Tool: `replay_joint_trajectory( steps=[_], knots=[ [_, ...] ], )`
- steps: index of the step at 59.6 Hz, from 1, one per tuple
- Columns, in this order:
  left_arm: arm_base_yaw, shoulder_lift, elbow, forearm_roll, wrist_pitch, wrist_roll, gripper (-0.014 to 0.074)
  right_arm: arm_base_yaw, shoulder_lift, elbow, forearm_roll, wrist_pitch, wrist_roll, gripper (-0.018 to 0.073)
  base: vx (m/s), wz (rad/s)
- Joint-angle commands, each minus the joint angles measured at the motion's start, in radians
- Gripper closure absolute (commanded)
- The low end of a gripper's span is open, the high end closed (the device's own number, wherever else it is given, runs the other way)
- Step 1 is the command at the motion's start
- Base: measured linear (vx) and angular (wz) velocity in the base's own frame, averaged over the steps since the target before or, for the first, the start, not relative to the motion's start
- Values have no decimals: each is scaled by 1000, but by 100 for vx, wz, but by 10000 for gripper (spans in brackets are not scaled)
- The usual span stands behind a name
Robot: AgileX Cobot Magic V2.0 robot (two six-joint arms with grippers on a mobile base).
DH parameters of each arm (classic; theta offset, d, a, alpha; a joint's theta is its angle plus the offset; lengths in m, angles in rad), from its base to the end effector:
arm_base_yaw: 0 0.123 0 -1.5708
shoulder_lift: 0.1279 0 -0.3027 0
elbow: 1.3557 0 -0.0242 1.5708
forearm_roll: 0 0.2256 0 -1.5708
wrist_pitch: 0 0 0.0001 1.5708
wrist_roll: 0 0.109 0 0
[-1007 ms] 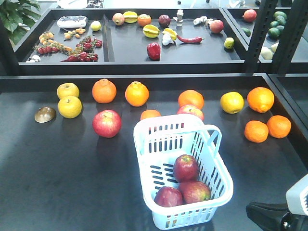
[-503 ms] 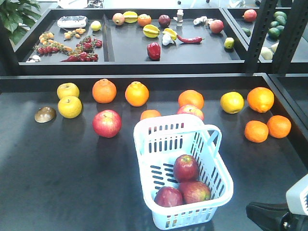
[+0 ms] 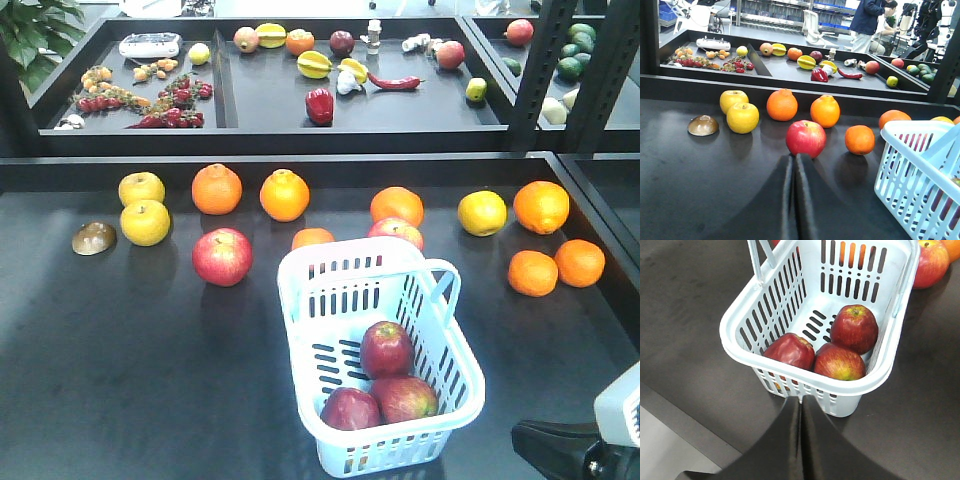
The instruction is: Pick three apples into basket with both arms
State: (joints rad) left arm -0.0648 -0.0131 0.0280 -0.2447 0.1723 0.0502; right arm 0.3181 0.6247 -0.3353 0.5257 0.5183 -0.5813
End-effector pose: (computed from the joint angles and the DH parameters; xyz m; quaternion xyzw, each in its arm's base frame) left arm 0.0306 -0.0065 0.1877 -0.0327 0.7391 -0.1010 0.6651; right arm 0.0753 0.0534 0.2435 -0.2450 0.8585 0.1563 0.4224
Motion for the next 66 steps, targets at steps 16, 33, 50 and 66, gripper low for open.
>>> replay_joint_trajectory(
  steps=[16,33,50,66],
  knots=[
    [-3,-13,-24,-11,-68,-7,602,-2,0,-29,17,-48,-11,567,0,0],
    [-3,-13,-24,-11,-68,-7,602,-2,-2,-29,15,-46,-11,567,0,0],
    [-3,-13,-24,-11,-68,-7,602,-2,-61,37,-132,-63,16,567,0,0],
    [-3,-13,-24,-11,-68,-7,602,-4,-284,241,-398,-330,419,567,0,0]
  ],
)
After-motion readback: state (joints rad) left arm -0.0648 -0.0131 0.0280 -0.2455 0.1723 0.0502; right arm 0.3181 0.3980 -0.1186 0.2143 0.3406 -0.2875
